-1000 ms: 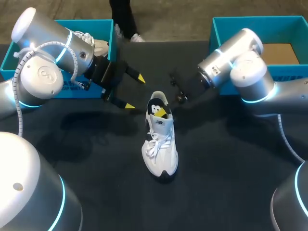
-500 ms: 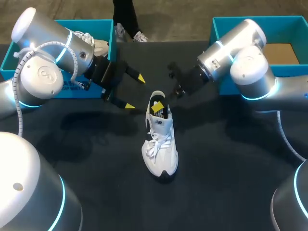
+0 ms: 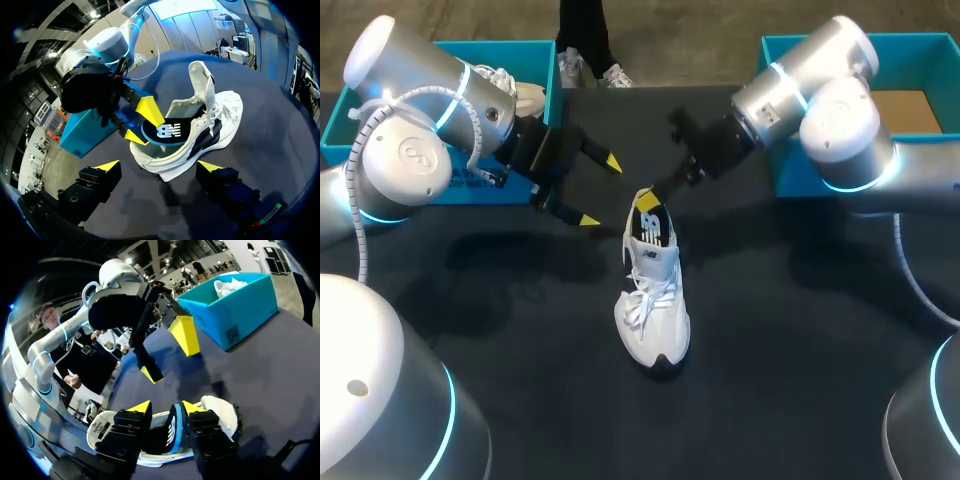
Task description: Take the shoe out of the shoebox, open the shoe tongue, remove and reinsert the insole, then place the shoe into the shoebox
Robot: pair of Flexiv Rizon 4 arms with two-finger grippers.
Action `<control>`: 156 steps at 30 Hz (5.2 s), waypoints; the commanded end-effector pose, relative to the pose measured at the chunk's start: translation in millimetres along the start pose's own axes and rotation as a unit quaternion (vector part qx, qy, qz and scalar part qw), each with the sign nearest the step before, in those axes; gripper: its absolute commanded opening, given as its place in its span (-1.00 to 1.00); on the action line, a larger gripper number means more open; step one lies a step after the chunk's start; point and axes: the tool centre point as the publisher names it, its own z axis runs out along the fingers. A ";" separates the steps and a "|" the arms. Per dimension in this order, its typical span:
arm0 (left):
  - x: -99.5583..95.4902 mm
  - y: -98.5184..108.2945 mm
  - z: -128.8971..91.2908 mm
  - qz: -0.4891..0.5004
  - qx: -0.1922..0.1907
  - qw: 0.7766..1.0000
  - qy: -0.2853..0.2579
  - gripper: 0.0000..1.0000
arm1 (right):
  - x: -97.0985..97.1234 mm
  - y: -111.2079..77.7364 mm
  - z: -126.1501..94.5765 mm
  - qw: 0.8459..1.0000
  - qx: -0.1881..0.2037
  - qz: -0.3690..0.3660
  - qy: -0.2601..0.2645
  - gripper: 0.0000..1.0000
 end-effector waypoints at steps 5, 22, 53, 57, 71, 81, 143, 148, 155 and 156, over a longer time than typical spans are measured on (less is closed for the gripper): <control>0.3 -0.1 0.1 0.000 -0.001 1.000 0.000 1.00 | -13.4 7.1 5.5 1.000 0.011 -0.004 0.007 -1.00; 0.3 -0.1 0.1 0.000 -0.001 1.000 0.000 1.00 | -14.6 16.3 1.4 1.000 0.024 -0.016 -0.001 0.15; 0.3 -0.1 0.1 0.000 -0.001 1.000 0.000 1.00 | -1.2 38.8 -51.4 0.992 -0.024 0.020 -0.118 -1.00; 0.3 -0.1 0.1 0.000 -0.001 1.000 0.000 1.00 | -0.6 35.2 -58.3 0.984 -0.006 0.060 -0.168 -1.00; 0.3 -0.1 0.1 0.000 -0.001 1.000 0.000 1.00 | 1.1 35.0 -60.2 0.979 0.016 0.074 -0.188 -1.00; -3.8 -1.4 -3.3 -0.001 0.004 1.000 0.012 1.00 | -9.0 36.3 -51.9 0.963 -0.010 0.111 -0.247 -1.00; -26.7 76.7 -141.5 -0.025 -0.115 0.992 -0.047 1.00 | 16.7 -50.1 23.9 0.789 0.101 0.413 -0.443 -1.00; -26.7 76.7 -141.5 -0.025 -0.115 0.992 -0.047 1.00 | 8.9 -56.9 33.2 0.787 0.106 0.422 -0.438 -1.00; -26.7 76.7 -141.5 -0.025 -0.115 0.992 -0.047 1.00 | -5.5 -66.7 44.5 0.778 0.119 0.432 -0.441 -1.00; -26.7 76.7 -141.5 -0.025 -0.115 0.992 -0.047 1.00 | -7.2 -67.2 45.6 0.775 0.126 0.435 -0.440 -1.00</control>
